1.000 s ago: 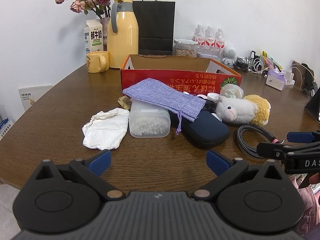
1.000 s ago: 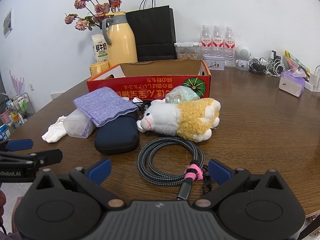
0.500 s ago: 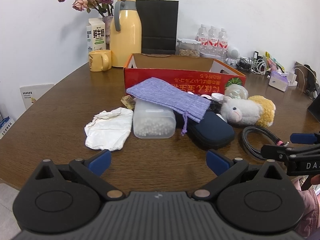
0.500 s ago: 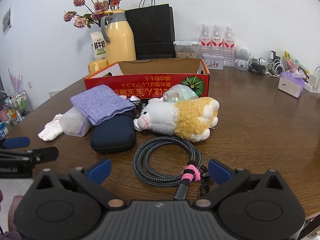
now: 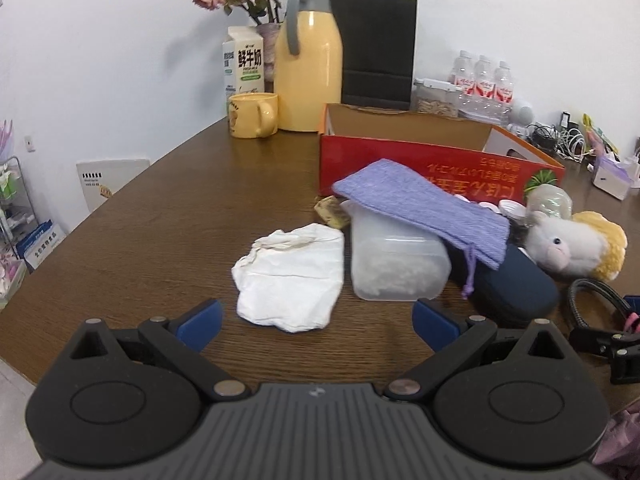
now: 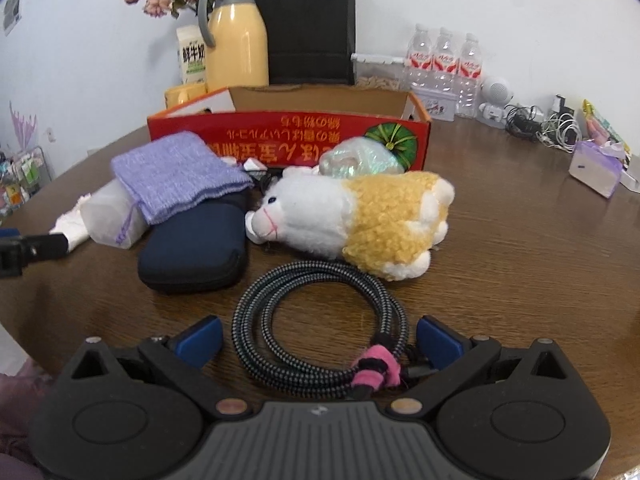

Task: Organize objects
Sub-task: 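Grasp the white crumpled cloth with the left gripper while the right gripper grasps the black braided cable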

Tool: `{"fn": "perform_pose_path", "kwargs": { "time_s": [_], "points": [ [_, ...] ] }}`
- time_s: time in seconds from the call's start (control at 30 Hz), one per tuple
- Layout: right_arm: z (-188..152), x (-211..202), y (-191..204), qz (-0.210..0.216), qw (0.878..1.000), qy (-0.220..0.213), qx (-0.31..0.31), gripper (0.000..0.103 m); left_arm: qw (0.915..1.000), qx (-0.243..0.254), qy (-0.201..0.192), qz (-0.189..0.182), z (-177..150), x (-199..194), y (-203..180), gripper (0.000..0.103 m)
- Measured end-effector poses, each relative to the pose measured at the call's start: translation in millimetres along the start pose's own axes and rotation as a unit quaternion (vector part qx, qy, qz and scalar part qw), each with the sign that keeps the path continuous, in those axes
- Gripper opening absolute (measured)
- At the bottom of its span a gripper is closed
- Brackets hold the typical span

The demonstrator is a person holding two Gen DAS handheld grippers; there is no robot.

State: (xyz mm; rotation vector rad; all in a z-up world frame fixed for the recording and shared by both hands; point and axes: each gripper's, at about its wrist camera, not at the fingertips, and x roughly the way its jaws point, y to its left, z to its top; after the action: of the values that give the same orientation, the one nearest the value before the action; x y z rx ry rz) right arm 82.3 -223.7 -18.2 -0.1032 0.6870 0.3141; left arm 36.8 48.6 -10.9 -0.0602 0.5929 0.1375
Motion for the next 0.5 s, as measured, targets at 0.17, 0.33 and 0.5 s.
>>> {"fn": "perform_pose_path", "kwargs": {
  "time_s": [0.17, 0.33, 0.5],
  "points": [
    [5.1, 4.8, -3.6, 0.012, 1.0, 0.004, -0.01, 0.103, 1.0, -0.005, 0.003, 0.007, 1.3, 5.1, 8.1, 0.103],
    [7.5, 2.6, -5.8, 0.024, 1.0, 0.003, -0.016, 0.092, 0.9999, -0.008, 0.002, 0.013, 3.1, 8.0, 15.7, 0.103],
    [5.3, -1.8, -6.5, 0.032, 0.999, -0.002, -0.012, 0.09, 0.9996, -0.009, 0.007, 0.025, 4.4, 10.9, 21.8, 0.103]
  ]
}}
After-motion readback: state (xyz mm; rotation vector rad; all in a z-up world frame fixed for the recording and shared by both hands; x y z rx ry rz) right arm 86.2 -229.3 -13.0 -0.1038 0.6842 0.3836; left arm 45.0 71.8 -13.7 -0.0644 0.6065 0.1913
